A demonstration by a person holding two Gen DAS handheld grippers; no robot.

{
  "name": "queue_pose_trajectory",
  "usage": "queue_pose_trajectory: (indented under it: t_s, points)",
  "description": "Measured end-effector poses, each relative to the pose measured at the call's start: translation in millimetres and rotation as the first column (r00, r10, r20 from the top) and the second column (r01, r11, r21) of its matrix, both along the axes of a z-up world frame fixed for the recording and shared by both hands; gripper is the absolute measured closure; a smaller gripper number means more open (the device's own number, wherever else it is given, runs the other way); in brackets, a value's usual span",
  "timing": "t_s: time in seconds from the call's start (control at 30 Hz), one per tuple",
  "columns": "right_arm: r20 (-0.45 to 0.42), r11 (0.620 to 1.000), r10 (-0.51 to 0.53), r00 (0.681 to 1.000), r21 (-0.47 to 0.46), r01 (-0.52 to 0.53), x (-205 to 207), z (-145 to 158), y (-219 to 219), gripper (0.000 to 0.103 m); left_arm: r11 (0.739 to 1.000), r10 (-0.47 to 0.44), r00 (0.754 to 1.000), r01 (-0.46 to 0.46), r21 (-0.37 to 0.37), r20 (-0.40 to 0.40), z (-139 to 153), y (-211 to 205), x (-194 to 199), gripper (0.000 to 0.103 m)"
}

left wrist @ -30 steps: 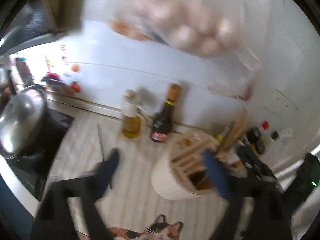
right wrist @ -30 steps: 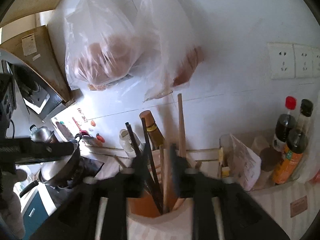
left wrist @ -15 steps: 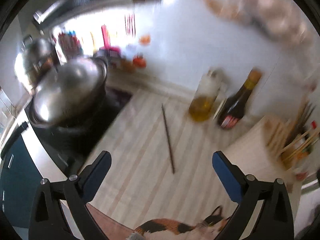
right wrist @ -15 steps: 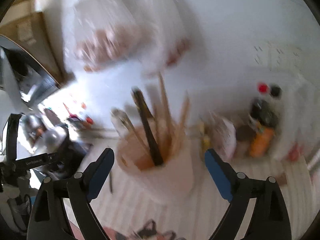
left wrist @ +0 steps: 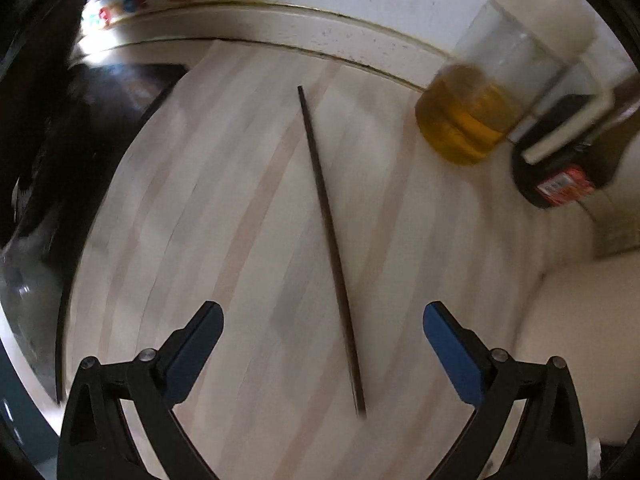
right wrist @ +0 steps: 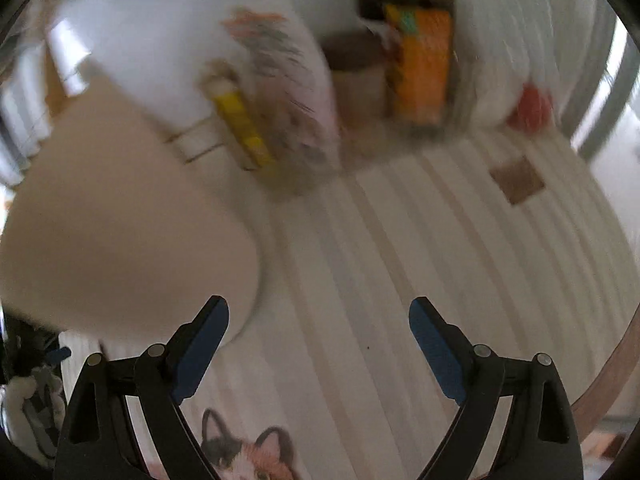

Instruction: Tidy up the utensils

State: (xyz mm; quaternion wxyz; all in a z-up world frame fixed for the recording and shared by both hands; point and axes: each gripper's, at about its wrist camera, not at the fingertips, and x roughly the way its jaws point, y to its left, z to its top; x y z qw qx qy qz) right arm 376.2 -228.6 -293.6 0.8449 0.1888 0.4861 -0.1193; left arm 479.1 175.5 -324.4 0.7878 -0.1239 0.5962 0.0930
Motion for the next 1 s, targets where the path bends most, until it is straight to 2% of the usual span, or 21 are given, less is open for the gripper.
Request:
queue_pose_trajectory:
  t_s: [0.07,0.1,0.13,0.17,0.2,0.23,0.3,0.53,0.7,0.93,1.0]
  points:
    - [-0.027,0.999,-0.032,0.999,0.007,0.032,5.8,-10.5,-6.1,0.01,1.0,-0.013,1.0,0.013,0.023,-0.01,-7.4,-1.8,11.6,0.011]
    - [-0.032,0.999,-0.05,0.998,0.008,0.05,7.7,-14.6,-9.7,0.01,0.999,-0.02,1.0,0.02,0.028,-0.019,-11.0,-2.7,16.3,0.019]
    - [-0.036,0.998,-0.055,0.998,0.001,0.055,9.7,-16.4,-10.5,0.01,0.999,-0.026,0.999,0.027,0.031,-0.028,-14.4,-3.6,20.4,0.033]
    - [-0.042,0.998,-0.062,0.997,-0.009,0.061,11.3,-18.4,-11.7,0.01,0.998,-0.033,0.999,0.035,0.053,-0.032,-16.2,-5.4,23.3,0.033]
    - [-0.044,0.998,-0.068,0.997,-0.011,0.067,12.2,-20.3,-13.3,0.01,0.997,-0.049,0.999,0.05,0.063,-0.018,-15.4,-7.6,24.9,0.043]
    - [-0.053,0.998,-0.069,0.996,-0.014,0.069,13.5,-22.2,-13.7,0.01,0.996,-0.055,0.998,0.056,0.07,-0.009,-14.0,-8.8,25.3,0.067]
    - [-0.075,0.997,-0.073,0.994,-0.024,0.072,16.9,-25.4,-15.5,0.01,0.993,-0.077,0.997,0.077,0.089,-0.003,-10.8,-12.6,25.7,0.097]
    - [-0.122,0.997,-0.065,0.99,-0.043,0.06,26.5,-32.7,-22.4,0.01,0.988,-0.12,0.993,0.118,0.097,0.015,-9.9,-18.8,10.3,0.099]
    - [-0.146,0.997,-0.012,0.989,-0.072,0.001,28.3,-32.7,-25.4,0.01,0.985,-0.142,0.989,0.137,0.105,0.04,3.4,-31.9,-27.4,0.099]
    - [-0.117,0.996,0.085,0.99,-0.021,-0.088,12.9,-20.3,-34.8,0.01,0.987,-0.131,0.986,0.12,0.106,0.103,58.5,-58.1,-91.5,0.099]
    - [-0.097,0.994,0.109,0.989,-0.009,-0.11,6.4,-12.9,-36.9,0.01,0.989,-0.119,0.983,0.105,0.107,0.14,82.9,-66.1,-109.1,0.099]
